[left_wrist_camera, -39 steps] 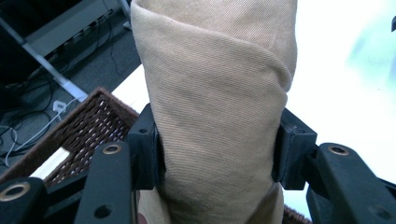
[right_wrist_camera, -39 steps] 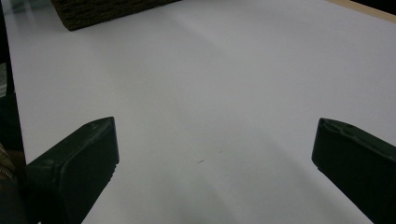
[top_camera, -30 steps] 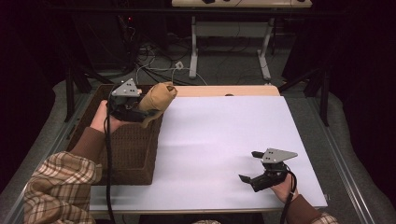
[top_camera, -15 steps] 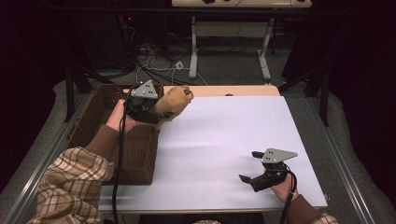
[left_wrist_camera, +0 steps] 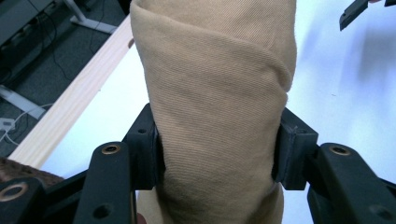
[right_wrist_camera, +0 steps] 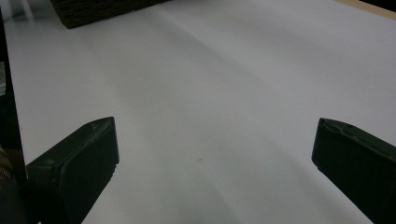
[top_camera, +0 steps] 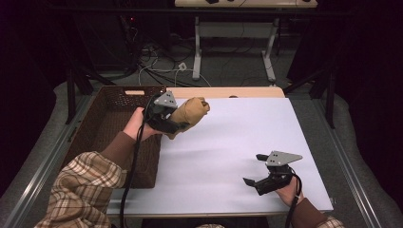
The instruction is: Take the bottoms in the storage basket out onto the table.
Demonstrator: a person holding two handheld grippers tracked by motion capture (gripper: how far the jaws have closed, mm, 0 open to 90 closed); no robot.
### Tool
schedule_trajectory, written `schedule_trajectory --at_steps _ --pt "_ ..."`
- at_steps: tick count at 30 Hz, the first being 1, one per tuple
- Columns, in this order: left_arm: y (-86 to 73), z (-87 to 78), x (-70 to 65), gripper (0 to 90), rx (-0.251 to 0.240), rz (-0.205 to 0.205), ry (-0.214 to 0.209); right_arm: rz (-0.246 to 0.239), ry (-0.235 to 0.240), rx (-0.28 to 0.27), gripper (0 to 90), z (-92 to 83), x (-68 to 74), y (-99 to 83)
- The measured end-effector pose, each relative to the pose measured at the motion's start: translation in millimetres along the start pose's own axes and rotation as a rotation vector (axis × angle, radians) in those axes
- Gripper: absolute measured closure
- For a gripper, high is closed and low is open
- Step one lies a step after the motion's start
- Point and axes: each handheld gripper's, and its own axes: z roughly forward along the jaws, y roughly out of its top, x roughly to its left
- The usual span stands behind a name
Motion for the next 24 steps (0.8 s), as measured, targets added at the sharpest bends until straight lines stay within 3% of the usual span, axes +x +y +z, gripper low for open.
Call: schedule_trajectory --at_steps 14,24 --pt "2.7 27.1 -16.7 44.8 0.056 -0.027 -0.019 0.004 0.002 0.007 0.0 0.7 -0.7 -0.7" --pt "6.9 44.1 -31.8 44.7 0.102 -0.074 0.003 0.008 0.005 0.012 0.0 1.6 -0.7 -0.6"
